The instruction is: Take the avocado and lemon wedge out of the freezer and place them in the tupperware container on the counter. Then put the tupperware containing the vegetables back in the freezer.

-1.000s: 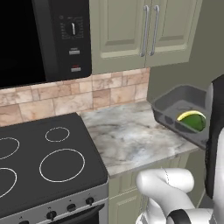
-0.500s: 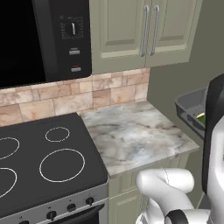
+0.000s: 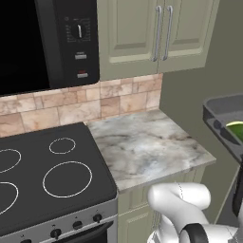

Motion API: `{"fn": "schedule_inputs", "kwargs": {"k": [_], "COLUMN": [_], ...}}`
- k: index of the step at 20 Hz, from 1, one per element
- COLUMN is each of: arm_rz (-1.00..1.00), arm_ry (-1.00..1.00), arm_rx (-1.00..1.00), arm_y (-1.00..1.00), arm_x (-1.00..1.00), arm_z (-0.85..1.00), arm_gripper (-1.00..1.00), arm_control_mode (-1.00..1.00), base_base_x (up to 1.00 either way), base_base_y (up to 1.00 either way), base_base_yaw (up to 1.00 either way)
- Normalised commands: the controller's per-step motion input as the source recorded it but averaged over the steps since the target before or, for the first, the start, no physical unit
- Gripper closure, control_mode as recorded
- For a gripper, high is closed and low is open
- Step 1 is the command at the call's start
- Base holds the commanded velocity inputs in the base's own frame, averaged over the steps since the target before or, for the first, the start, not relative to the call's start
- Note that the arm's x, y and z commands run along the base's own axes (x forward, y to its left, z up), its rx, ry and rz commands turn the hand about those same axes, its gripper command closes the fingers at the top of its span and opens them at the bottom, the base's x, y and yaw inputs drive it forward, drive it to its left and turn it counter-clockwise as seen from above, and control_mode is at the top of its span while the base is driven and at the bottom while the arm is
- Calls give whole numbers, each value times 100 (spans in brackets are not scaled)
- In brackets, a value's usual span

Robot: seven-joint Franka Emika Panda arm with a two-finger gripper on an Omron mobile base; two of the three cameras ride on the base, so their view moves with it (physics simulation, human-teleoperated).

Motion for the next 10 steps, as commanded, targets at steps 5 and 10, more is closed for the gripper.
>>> {"fn": "schedule_inputs", "kwargs": {"k": [5,10], "arm_rz": [0,0], "arm_ry": [0,0], "arm_rx": [13,6], "arm_y": [0,0], "arm_x": [6,1], "arm_z": [-1,0], "arm_gripper": [100,100], "arm_control_mode": [-100,-100], "base_base_x": [0,0], "base_base_y": [0,0], "base_base_yaw": [0,0]}}
